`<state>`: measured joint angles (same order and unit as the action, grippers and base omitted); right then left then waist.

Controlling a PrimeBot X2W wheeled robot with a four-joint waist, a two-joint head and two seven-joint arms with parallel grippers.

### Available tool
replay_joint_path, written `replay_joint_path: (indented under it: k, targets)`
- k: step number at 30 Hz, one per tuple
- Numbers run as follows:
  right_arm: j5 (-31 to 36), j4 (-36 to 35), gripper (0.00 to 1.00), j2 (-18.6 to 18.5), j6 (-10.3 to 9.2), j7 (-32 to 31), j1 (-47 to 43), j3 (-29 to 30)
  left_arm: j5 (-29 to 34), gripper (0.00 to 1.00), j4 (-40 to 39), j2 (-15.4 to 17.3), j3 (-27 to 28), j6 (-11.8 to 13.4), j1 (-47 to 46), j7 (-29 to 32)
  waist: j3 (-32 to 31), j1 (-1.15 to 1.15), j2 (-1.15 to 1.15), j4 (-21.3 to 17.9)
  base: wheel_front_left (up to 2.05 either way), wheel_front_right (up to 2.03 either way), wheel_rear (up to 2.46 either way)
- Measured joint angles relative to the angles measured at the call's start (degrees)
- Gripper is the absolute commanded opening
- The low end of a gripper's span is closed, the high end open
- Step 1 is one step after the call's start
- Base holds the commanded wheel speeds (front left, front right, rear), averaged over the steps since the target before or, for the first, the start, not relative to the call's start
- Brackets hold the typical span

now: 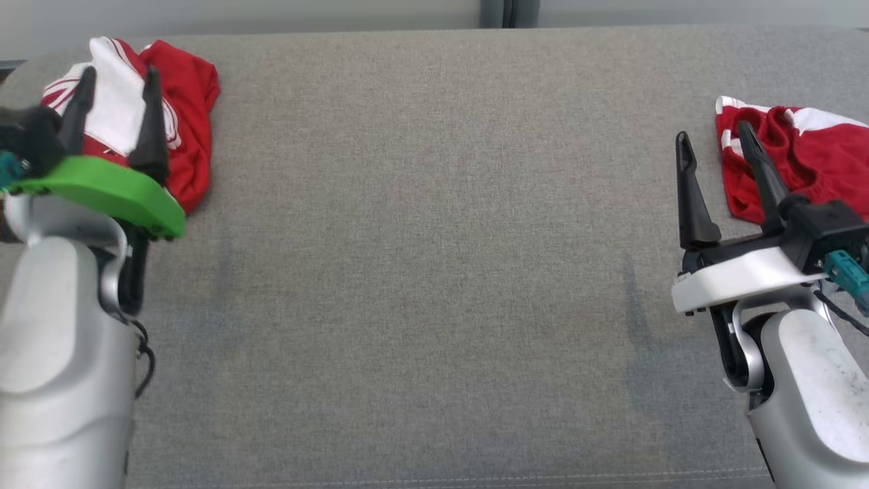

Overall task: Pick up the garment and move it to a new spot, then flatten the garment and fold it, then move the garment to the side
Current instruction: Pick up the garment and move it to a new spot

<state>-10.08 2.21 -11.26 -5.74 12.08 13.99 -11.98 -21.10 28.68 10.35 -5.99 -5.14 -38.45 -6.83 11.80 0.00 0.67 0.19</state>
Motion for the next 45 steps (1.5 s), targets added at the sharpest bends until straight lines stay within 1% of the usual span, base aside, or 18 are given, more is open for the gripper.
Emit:
replay_joint_path:
  k: [4,8,11,15,22,28,43,45]
  targets:
    - [-0.25,0.75,1.00,0.44,-0.34,0.07,-2.02,0.36,0.11,1.00,-1.30,-2.68,-0.92,-0.23,5.98,-3.34,-2.22,0.00,0.00,0.35,0.00,0.00,0.00]
    - [-0.58,1.21,1.00,0.64,-0.41,0.44,-3.66,0.57,0.10,1.00,-2.01,-4.19,-1.52,-0.23,11.26,-5.41,-4.49,0.00,0.00,0.63,0.00,0.00,0.00]
    - [-0.90,1.74,1.00,1.01,-0.41,0.48,-4.85,0.56,0.10,1.00,-2.68,-4.72,-1.74,-0.22,14.96,-5.82,-6.17,0.00,0.00,0.79,0.00,0.00,0.00]
    - [-1.09,2.21,1.00,1.99,-0.42,0.49,-6.70,0.40,0.09,1.00,-3.59,-5.99,-1.67,0.51,19.24,-5.92,-8.36,0.00,0.00,0.89,0.00,0.00,0.00]
    - [-1.68,2.48,1.00,2.52,-0.44,0.49,-9.46,0.03,0.09,1.00,-6.81,-6.02,-1.54,1.81,25.37,-6.42,-11.53,0.00,0.00,0.84,0.00,0.00,0.00]
    - [-2.58,2.47,1.00,3.67,-0.49,0.49,-12.00,-0.29,0.09,1.00,-10.26,-6.10,-1.68,3.01,29.11,-6.84,-12.89,0.00,0.00,0.32,0.00,0.00,0.00]
    - [-2.63,2.42,1.00,3.80,-0.49,0.49,-13.34,-0.90,0.19,1.00,-16.35,-6.30,-3.33,3.74,32.98,-6.91,-13.38,0.00,0.00,0.02,0.00,0.00,0.00]
    - [-2.63,2.34,1.00,3.79,-0.49,0.49,-13.35,-0.83,0.19,1.00,-16.89,-6.30,-3.31,4.20,33.44,-6.91,-13.39,0.00,0.00,0.13,0.00,0.00,0.00]
